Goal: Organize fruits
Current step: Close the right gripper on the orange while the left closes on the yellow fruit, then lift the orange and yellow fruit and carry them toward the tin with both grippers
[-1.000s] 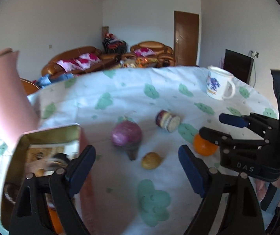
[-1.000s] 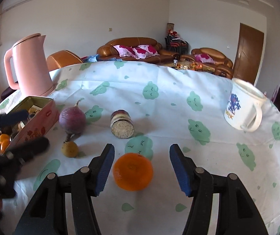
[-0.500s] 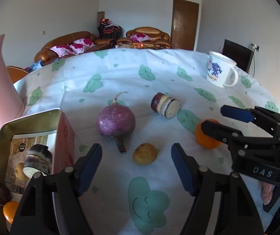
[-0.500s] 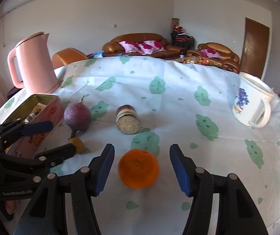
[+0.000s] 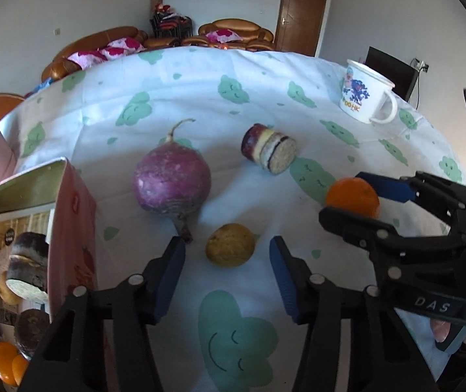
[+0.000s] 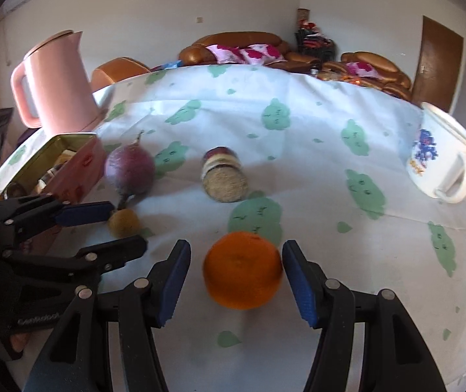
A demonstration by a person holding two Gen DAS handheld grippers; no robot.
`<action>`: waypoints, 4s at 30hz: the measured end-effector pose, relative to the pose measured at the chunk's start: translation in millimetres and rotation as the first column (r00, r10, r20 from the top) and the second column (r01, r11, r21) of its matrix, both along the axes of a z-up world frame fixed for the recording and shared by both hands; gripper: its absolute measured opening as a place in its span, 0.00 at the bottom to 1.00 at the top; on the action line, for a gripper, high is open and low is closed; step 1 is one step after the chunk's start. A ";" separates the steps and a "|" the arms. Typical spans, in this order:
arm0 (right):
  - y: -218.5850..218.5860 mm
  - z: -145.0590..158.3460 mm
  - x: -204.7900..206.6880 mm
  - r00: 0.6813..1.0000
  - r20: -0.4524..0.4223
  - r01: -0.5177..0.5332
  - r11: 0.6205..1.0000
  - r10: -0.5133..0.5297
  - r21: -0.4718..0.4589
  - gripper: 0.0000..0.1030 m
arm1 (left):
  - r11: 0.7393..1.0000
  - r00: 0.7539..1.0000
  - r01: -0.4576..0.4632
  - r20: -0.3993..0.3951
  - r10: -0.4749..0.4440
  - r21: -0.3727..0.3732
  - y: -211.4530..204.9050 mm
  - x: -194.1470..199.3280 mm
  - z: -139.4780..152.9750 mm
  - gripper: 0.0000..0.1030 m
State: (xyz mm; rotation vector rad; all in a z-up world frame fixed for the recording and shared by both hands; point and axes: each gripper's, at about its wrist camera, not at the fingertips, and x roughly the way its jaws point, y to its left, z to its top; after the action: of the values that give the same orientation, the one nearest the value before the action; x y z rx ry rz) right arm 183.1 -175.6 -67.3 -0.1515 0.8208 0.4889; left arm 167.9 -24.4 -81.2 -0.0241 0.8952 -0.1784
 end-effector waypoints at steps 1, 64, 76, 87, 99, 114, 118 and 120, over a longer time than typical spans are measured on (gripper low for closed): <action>-0.9 -0.5 0.5 1.000 -0.001 0.014 1.000 -0.014 -0.006 0.59 | 1.000 1.000 -0.002 0.001 0.002 -0.003 0.5 -0.2 0.0 0.52; -12.3 20.4 -21.3 0.990 0.141 -0.013 0.996 0.001 0.090 0.48 | 1.000 0.971 0.001 0.240 -0.001 0.004 -0.3 -31.9 30.7 0.29; -17.2 25.7 -27.0 0.983 0.181 -0.013 0.993 -0.008 0.115 0.48 | 1.000 0.958 -0.018 0.285 0.016 0.002 2.2 -39.7 35.7 0.29; -21.6 30.8 -34.7 0.973 0.229 -0.013 0.990 -0.019 0.137 0.48 | 0.999 0.940 -0.032 0.341 0.026 0.011 2.7 -48.6 41.5 0.29; -24.7 37.4 -46.2 0.955 0.297 -0.025 0.988 -0.022 0.155 0.48 | 0.999 0.919 -0.046 0.393 0.040 0.005 5.0 -57.2 47.0 0.29; -30.1 42.7 -58.5 0.931 0.362 -0.030 0.984 -0.037 0.176 0.48 | 0.998 0.878 -0.067 0.477 0.050 0.020 3.5 -73.8 53.4 0.29; -32.1 45.1 -62.6 0.922 0.385 -0.030 0.982 -0.045 0.188 0.48 | 0.997 0.872 -0.071 0.486 0.053 0.020 3.4 -75.8 54.2 0.29; -34.3 46.2 -65.6 0.915 0.400 -0.028 0.981 -0.053 0.194 0.48 | 0.997 0.870 -0.073 0.489 0.054 0.019 3.2 -76.7 54.2 0.29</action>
State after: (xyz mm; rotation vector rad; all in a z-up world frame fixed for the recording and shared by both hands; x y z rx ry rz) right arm 117.5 -209.8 -21.1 -0.0600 0.3645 0.5020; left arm 91.2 -21.2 -27.0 0.0260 0.3877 -0.0979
